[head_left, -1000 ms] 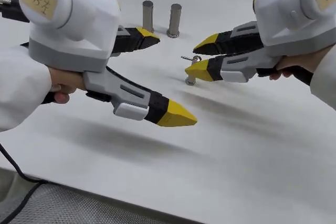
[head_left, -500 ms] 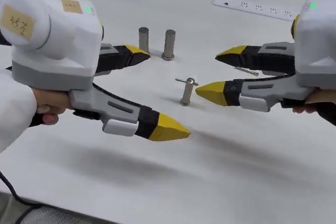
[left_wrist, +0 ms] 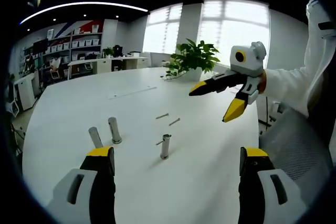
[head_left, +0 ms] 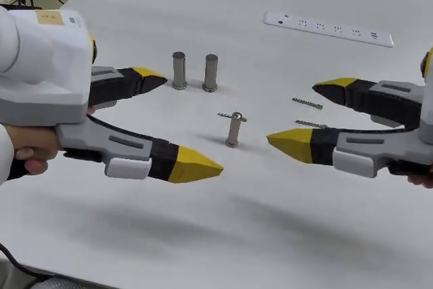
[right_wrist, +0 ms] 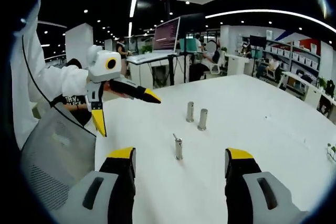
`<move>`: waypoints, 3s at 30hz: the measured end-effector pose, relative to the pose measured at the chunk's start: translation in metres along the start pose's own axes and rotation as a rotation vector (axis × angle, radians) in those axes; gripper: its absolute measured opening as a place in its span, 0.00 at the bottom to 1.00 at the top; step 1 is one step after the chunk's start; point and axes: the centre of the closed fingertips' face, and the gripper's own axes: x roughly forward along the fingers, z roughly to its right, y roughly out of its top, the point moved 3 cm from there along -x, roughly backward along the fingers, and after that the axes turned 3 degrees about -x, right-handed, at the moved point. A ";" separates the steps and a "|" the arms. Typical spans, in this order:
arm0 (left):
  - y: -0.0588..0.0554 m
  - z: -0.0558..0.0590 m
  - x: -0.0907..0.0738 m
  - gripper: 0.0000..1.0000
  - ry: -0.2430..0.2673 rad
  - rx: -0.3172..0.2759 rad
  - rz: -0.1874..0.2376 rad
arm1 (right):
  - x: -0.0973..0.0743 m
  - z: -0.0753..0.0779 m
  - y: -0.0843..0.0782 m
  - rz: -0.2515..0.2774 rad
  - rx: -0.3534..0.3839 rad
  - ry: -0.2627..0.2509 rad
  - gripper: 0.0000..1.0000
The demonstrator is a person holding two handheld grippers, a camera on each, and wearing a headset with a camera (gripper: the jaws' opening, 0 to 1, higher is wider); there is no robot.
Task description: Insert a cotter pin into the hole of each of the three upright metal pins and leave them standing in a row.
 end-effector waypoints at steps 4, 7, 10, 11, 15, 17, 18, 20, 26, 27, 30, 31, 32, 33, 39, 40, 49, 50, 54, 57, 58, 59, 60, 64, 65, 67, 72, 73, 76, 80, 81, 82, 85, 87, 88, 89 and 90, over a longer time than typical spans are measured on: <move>0.001 0.001 -0.003 0.99 0.010 0.000 0.006 | -0.007 0.001 -0.007 0.009 0.035 -0.045 0.74; 0.006 0.007 -0.004 0.99 0.020 -0.005 0.013 | -0.012 0.003 -0.010 0.013 0.067 -0.065 0.78; 0.008 0.007 -0.006 0.99 0.030 -0.009 0.018 | -0.017 0.007 -0.012 0.006 0.069 -0.090 0.82; 0.009 0.010 -0.005 0.99 0.032 -0.009 0.019 | -0.018 0.008 -0.013 0.007 0.071 -0.093 0.84; 0.012 0.008 -0.004 0.99 0.051 -0.016 0.020 | -0.023 0.014 -0.015 0.005 0.128 -0.114 0.93; 0.015 0.006 -0.003 0.99 0.058 -0.018 0.025 | -0.024 0.014 -0.016 0.000 0.139 -0.116 0.96; 0.016 0.005 -0.002 0.99 0.062 -0.019 0.028 | -0.025 0.014 -0.017 -0.003 0.142 -0.117 0.98; 0.018 0.003 -0.002 0.99 0.067 -0.021 0.030 | -0.025 0.013 -0.018 -0.009 0.146 -0.112 0.98; 0.028 -0.006 0.001 0.99 0.116 -0.026 0.054 | -0.027 0.013 -0.023 -0.023 0.162 -0.119 0.98; 0.030 -0.008 0.002 0.99 0.127 -0.022 0.060 | -0.028 0.012 -0.024 -0.022 0.166 -0.119 0.98; 0.035 -0.013 0.005 0.95 0.157 -0.029 0.078 | -0.029 0.011 -0.026 -0.026 0.172 -0.119 0.98; 0.039 -0.018 0.006 0.93 0.179 -0.030 0.091 | -0.030 0.010 -0.027 -0.028 0.175 -0.121 0.98; 0.040 -0.020 0.007 0.91 0.191 -0.033 0.092 | -0.030 0.010 -0.028 -0.033 0.175 -0.122 0.98; 0.042 -0.023 0.008 0.90 0.205 -0.036 0.098 | -0.031 0.010 -0.029 -0.041 0.172 -0.124 0.98; 0.043 -0.045 0.011 0.85 0.219 -0.026 0.094 | -0.034 0.010 -0.033 -0.053 0.179 -0.127 0.97; 0.043 -0.052 0.011 0.84 0.227 -0.026 0.092 | -0.035 0.011 -0.034 -0.053 0.179 -0.127 0.97; 0.040 -0.087 0.018 0.72 0.283 -0.027 0.101 | -0.040 0.010 -0.038 -0.066 0.183 -0.135 0.96; 0.040 -0.088 0.018 0.70 0.287 -0.026 0.101 | -0.041 0.011 -0.038 -0.068 0.183 -0.138 0.96; 0.039 -0.100 0.026 0.63 0.306 -0.032 0.094 | -0.042 0.011 -0.039 -0.072 0.185 -0.143 0.96; 0.035 -0.110 0.033 0.60 0.316 -0.041 0.081 | -0.044 0.012 -0.040 -0.077 0.186 -0.146 0.96; 0.034 -0.111 0.034 0.60 0.319 -0.042 0.078 | -0.044 0.012 -0.040 -0.077 0.187 -0.147 0.96; 0.032 -0.112 0.036 0.60 0.321 -0.043 0.073 | -0.044 0.011 -0.040 -0.077 0.188 -0.146 0.96; 0.031 -0.113 0.038 0.59 0.322 -0.042 0.068 | -0.044 0.011 -0.040 -0.079 0.188 -0.147 0.97; 0.026 -0.118 0.044 0.53 0.325 -0.038 0.052 | -0.045 0.010 -0.040 -0.083 0.180 -0.150 0.97; 0.025 -0.120 0.046 0.52 0.331 -0.042 0.050 | -0.046 0.009 -0.040 -0.085 0.178 -0.151 0.97; 0.024 -0.125 0.047 0.47 0.342 -0.071 0.060 | -0.048 0.009 -0.040 -0.089 0.175 -0.154 0.97; 0.021 -0.141 0.053 0.34 0.344 -0.105 0.059 | -0.054 0.010 -0.035 -0.083 0.180 -0.173 0.97; 0.021 -0.142 0.054 0.34 0.343 -0.111 0.062 | -0.055 0.010 -0.034 -0.082 0.179 -0.175 0.97; 0.020 -0.144 0.057 0.28 0.339 -0.118 0.066 | -0.056 0.009 -0.032 -0.084 0.176 -0.181 0.97; 0.017 -0.145 0.060 0.24 0.335 -0.126 0.061 | -0.057 0.009 -0.032 -0.080 0.174 -0.184 0.96; 0.017 -0.144 0.061 0.23 0.335 -0.125 0.058 | -0.056 0.009 -0.032 -0.080 0.172 -0.183 0.96; 0.016 -0.144 0.062 0.22 0.334 -0.123 0.054 | -0.056 0.009 -0.032 -0.080 0.171 -0.183 0.96; 0.012 -0.144 0.064 0.17 0.340 -0.121 0.043 | -0.056 0.009 -0.031 -0.079 0.171 -0.183 0.96; 0.011 -0.143 0.065 0.15 0.341 -0.118 0.037 | -0.057 0.010 -0.031 -0.077 0.171 -0.183 0.96; 0.010 -0.144 0.066 0.15 0.339 -0.120 0.032 | -0.057 0.010 -0.031 -0.077 0.171 -0.184 0.96; 0.009 -0.144 0.067 0.16 0.338 -0.120 0.029 | -0.056 0.011 -0.031 -0.078 0.172 -0.185 0.96; 0.009 -0.144 0.068 0.16 0.339 -0.115 0.026 | -0.056 0.011 -0.031 -0.079 0.171 -0.185 0.96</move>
